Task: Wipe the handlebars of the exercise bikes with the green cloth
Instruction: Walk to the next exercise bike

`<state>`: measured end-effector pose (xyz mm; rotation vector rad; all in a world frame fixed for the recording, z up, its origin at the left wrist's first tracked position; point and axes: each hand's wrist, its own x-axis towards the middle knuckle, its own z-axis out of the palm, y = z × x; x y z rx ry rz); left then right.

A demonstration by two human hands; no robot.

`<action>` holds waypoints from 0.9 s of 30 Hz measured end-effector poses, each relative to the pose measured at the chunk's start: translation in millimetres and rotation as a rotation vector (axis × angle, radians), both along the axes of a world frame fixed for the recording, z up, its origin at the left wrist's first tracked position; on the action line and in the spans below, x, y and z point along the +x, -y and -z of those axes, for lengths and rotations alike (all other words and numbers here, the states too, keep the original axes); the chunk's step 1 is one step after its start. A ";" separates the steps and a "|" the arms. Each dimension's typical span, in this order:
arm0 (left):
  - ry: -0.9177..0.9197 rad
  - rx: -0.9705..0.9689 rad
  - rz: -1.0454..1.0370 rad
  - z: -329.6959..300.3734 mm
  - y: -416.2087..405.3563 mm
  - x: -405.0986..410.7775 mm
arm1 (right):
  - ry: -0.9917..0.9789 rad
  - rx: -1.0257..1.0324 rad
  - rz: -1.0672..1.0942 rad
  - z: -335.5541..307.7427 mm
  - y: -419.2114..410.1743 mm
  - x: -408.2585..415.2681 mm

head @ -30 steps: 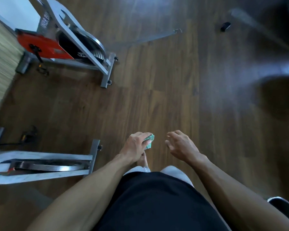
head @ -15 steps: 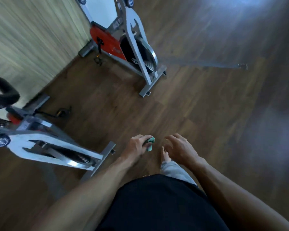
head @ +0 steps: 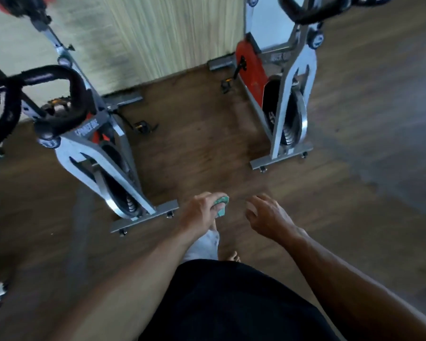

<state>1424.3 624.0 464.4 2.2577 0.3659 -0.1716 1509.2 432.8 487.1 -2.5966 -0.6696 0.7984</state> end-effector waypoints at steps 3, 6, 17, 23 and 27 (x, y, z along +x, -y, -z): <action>0.014 -0.011 -0.059 6.9 -16.1 19.8 | -0.014 0.000 -0.086 1.9 -26.3 31.9; 0.033 -0.047 -0.092 13.1 -40.7 47.9 | -0.012 -0.025 -0.121 2.0 -53.2 63.1; 0.109 -0.097 -0.325 16.3 -138.7 122.0 | 0.011 -0.052 -0.378 -8.0 -195.8 168.8; 0.085 -0.076 -0.618 20.9 -168.5 124.4 | -0.059 -0.079 -0.638 -2.7 -269.8 196.7; 0.082 -0.067 -0.825 25.8 -182.8 121.5 | -0.072 -0.076 -0.787 3.0 -316.4 213.1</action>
